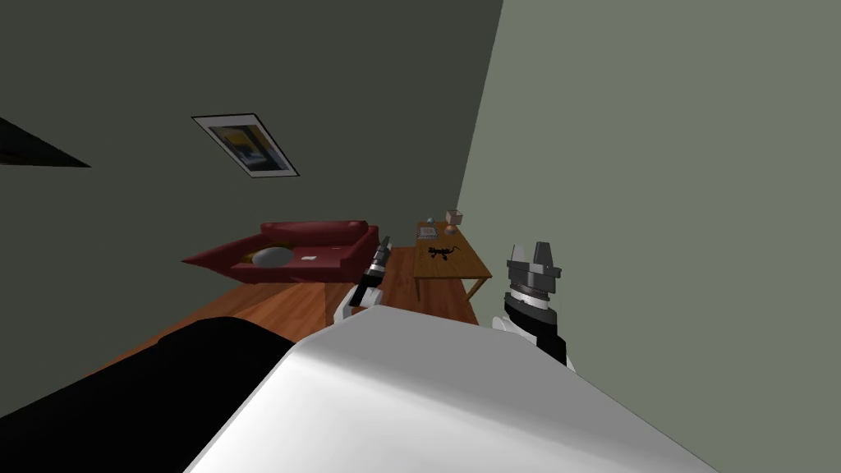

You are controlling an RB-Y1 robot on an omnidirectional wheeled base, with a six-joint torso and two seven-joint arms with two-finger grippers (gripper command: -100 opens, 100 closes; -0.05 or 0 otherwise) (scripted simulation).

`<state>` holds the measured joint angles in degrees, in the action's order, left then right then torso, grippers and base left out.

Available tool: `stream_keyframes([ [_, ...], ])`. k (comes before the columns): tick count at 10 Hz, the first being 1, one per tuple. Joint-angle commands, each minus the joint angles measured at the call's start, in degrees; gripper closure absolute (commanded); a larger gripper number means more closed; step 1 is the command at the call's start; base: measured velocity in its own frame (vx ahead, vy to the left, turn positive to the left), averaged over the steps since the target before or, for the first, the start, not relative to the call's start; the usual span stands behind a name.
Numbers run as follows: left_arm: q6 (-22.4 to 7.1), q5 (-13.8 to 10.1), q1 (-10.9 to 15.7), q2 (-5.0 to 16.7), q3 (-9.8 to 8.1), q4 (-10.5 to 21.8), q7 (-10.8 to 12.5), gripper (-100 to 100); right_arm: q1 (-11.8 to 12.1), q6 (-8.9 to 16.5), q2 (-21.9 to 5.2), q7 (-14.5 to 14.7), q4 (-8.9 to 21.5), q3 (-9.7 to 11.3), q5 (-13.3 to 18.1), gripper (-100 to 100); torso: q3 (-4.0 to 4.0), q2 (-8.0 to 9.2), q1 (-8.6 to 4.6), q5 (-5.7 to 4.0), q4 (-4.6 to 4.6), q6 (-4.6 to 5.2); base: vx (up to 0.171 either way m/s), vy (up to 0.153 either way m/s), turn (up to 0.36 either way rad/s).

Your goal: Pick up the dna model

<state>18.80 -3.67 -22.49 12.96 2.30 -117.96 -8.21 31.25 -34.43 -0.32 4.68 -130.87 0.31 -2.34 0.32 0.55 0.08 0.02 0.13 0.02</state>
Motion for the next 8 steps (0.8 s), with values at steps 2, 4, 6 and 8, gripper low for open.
stream_keyframes([
  [2, -1.8, -0.6, 2.4, 2.7, -0.11, 4.3, -1.3, -100, 0.0, 0.0, 0.0, 0.0, 0.0, 0.0, 0.0, 0, -0.03, -0.05, -0.04, -0.01, -0.01, 0.00, -0.129, -0.008, -0.183],
  [4, -3.8, -1.1, 4.5, 4.7, -0.22, 7.9, -2.4, -100, 0.0, 0.0, 0.0, 0.0, 0.0, 0.0, 0.0, 0, -0.04, -0.07, -0.03, -0.01, -0.02, 0.00, -0.124, -0.004, -0.224],
  [6, -5.0, -1.4, 5.4, 5.8, -0.23, 9.9, -3.0, -100, 0.0, 0.0, 0.0, 0.0, 0.0, 0.0, 0.0, 0, -0.15, -0.28, 0.03, 0.00, -0.05, -0.05, -0.045, 0.002, -0.099],
  [8, -7.5, -1.9, 7.3, 7.8, -0.19, 13.7, -4.3, -100, 0.0, 0.0, 0.0, 0.0, 0.0, 0.0, 0.0, 0, -0.23, -0.41, 0.01, 0.00, -0.09, 0.00, -0.053, -0.005, -0.300],
])
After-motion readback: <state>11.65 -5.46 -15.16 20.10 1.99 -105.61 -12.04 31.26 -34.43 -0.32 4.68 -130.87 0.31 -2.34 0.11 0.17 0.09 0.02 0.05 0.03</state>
